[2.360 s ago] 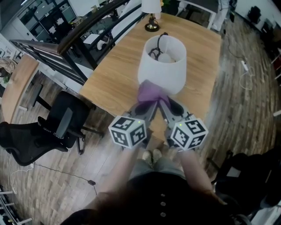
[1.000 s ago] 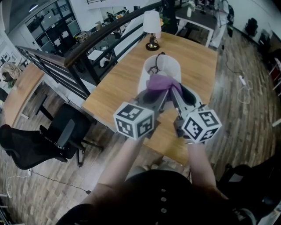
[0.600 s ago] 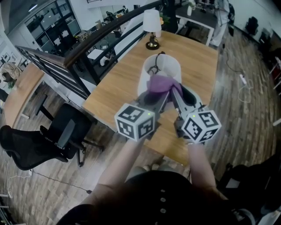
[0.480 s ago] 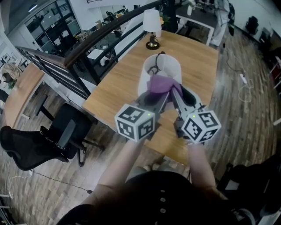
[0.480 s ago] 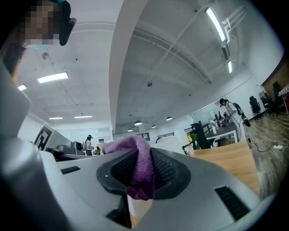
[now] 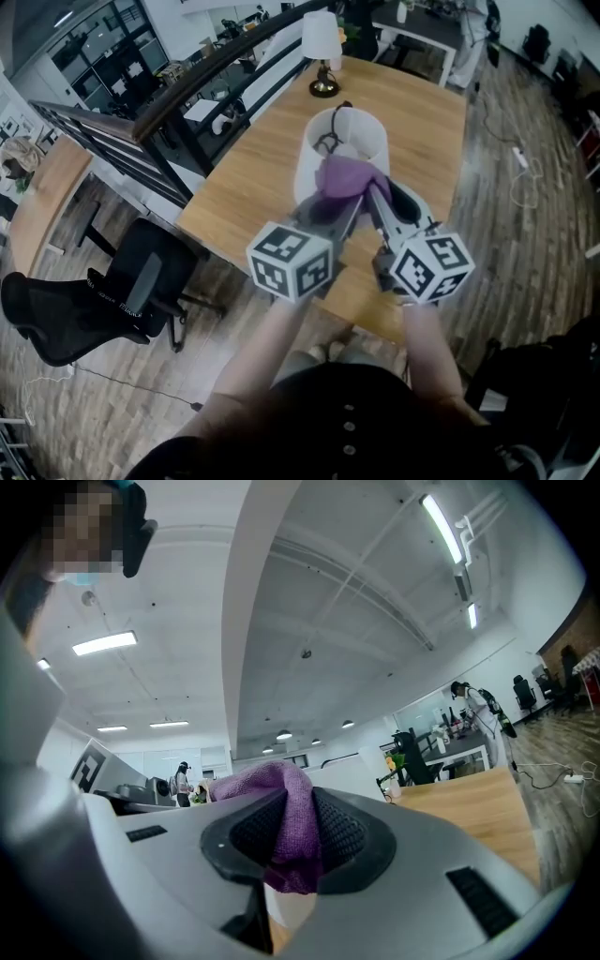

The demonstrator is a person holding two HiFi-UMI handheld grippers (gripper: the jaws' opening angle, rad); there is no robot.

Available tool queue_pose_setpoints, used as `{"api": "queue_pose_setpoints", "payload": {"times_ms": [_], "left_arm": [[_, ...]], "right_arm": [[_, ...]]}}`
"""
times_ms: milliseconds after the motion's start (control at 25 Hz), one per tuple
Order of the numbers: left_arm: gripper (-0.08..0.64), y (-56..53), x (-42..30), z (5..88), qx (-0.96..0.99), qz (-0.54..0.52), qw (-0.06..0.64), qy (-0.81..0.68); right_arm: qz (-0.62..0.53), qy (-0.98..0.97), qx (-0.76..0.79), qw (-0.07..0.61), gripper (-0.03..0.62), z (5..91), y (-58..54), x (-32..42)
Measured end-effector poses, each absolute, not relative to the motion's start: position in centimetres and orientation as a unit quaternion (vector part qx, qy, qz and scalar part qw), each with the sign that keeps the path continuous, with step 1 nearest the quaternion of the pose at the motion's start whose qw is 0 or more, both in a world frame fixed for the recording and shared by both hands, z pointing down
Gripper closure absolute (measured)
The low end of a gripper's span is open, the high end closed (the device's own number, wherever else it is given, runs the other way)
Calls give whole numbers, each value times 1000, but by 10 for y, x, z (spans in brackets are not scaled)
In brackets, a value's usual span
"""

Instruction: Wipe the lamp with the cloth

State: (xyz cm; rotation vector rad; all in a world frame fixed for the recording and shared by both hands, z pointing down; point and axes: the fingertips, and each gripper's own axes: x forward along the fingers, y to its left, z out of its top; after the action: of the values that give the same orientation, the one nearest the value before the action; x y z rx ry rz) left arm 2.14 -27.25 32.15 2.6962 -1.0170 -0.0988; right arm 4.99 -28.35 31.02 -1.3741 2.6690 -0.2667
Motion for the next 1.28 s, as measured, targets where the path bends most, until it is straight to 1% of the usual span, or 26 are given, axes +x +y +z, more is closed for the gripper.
{"api": "queue_pose_setpoints", "payload": {"times_ms": [1280], "left_arm": [[549, -263, 27, 374, 917, -1, 188, -352]], "right_arm": [[-152, 872, -464, 43, 514, 362, -273, 56]]}}
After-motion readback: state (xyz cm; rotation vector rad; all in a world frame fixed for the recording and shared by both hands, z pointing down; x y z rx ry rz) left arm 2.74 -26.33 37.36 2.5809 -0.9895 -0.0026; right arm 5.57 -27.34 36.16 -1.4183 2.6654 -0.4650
